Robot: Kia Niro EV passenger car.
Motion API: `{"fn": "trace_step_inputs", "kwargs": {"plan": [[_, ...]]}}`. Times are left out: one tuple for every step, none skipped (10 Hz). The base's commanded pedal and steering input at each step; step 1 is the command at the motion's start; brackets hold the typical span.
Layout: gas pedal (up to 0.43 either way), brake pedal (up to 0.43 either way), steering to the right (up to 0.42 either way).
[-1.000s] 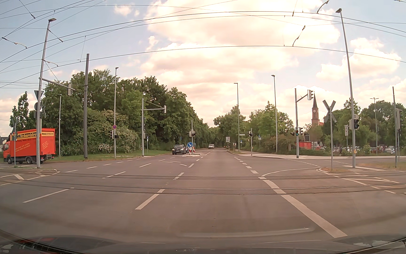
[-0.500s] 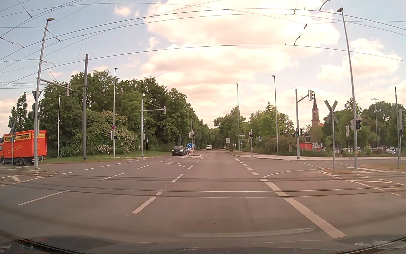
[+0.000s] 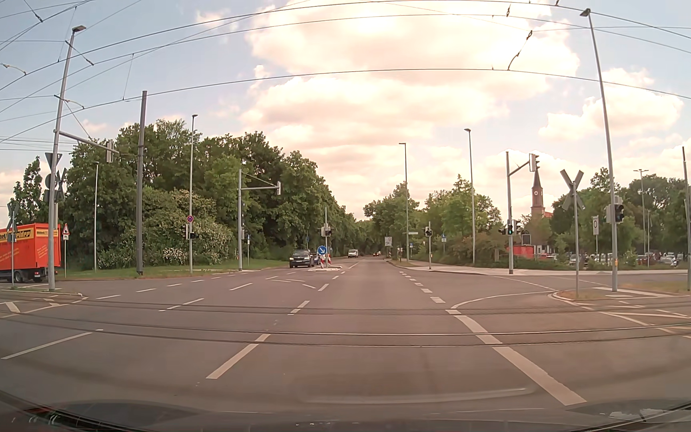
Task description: Follow the waypoints while adhering to traffic rules and regulations
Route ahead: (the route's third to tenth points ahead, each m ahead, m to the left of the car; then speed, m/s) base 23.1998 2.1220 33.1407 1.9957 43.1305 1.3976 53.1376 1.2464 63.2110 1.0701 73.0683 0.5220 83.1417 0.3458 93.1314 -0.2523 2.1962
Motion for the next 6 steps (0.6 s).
{"fn": "trace_step_inputs", "kwargs": {"plan": [[0.421, 0.012, -0.002], [0.429, 0.018, -0.002], [0.441, 0.012, -0.002], [0.449, 0.012, -0.002], [0.461, 0.012, -0.002], [0.461, 0.012, -0.002]]}}
